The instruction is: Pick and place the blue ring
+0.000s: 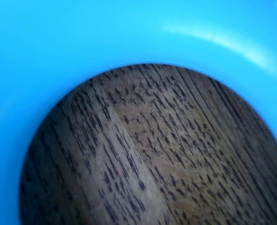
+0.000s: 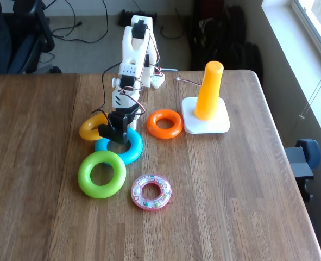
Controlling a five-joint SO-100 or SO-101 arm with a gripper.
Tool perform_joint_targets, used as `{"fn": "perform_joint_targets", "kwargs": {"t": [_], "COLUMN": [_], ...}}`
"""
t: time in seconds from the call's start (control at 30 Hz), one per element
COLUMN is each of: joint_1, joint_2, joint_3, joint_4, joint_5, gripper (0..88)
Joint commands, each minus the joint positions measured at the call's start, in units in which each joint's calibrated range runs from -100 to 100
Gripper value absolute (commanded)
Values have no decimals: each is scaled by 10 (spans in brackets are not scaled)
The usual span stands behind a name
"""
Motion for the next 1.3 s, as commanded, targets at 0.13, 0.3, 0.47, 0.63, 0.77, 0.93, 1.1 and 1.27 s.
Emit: {"fn": "perform_joint_targets", "kwargs": {"t": [0.13,0.3,0.47,0.63,0.77,0.93,1.1,1.27], "joint_1": [2,2,2,2,3,3,3,3], "joint_2": [5,4,3,0,0,-3,-54,-116], "joint_3": [7,7,7,7,2,0,0,4], "joint_4": [9,8,8,8,13,14,14,15], "joint_5": [2,2,2,2,2,2,2,2], "gripper": [178,91,11,18,18,18,18,18]}}
